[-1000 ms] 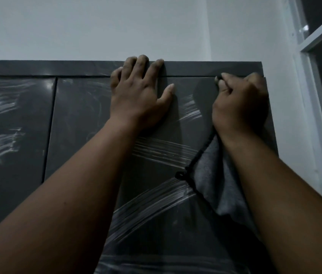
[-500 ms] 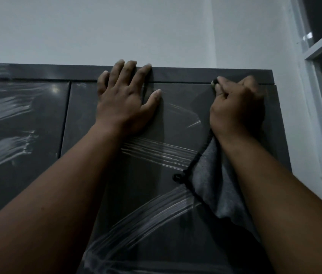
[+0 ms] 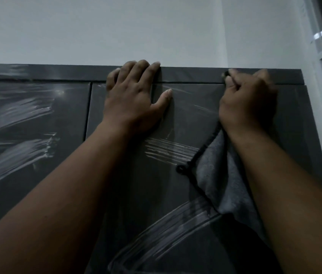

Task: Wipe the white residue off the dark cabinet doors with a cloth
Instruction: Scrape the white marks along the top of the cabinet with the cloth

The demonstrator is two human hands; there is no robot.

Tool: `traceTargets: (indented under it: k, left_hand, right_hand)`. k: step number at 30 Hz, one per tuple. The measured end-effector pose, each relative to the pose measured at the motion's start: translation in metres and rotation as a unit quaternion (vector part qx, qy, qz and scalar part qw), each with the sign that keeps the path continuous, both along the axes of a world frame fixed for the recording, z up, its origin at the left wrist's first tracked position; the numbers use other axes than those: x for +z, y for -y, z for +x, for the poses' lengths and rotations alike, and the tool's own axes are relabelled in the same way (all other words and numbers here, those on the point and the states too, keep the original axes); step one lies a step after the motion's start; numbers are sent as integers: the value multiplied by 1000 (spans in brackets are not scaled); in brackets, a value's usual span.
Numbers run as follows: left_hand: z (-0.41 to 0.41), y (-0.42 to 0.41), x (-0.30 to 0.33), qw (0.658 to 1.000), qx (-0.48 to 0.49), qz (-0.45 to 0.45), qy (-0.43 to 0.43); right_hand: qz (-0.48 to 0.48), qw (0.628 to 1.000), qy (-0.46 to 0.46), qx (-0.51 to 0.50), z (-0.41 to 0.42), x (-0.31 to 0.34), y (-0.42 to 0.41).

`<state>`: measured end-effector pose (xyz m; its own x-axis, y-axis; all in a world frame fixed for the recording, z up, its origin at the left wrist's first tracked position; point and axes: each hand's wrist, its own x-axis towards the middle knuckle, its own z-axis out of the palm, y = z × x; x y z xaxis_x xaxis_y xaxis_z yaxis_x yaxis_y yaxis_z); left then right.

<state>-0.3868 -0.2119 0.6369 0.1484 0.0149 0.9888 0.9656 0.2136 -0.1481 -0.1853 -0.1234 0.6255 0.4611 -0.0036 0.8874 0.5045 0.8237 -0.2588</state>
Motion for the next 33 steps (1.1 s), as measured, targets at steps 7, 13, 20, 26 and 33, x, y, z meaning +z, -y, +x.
traceTargets:
  k: [7, 13, 20, 26, 33]
  left_hand:
    - [-8, 5, 1, 1000, -25, -11, -2]
    - [-39, 19, -1, 1000, -8, 3, 3]
    - [-40, 21, -1, 1000, -15, -5, -6]
    - [-42, 18, -2, 1000, -26, -10, -7]
    - [-42, 16, -2, 999, -35, 2, -7]
  right_hand:
    - [62, 995, 76, -35, -19, -36, 6]
    - [-3, 1000, -17, -21, -19, 4, 11]
    - [50, 995, 87, -24, -38, -14, 19]
    - [-9, 999, -14, -34, -25, -3, 19]
    - [51, 995, 80, -15, -70, -4, 35]
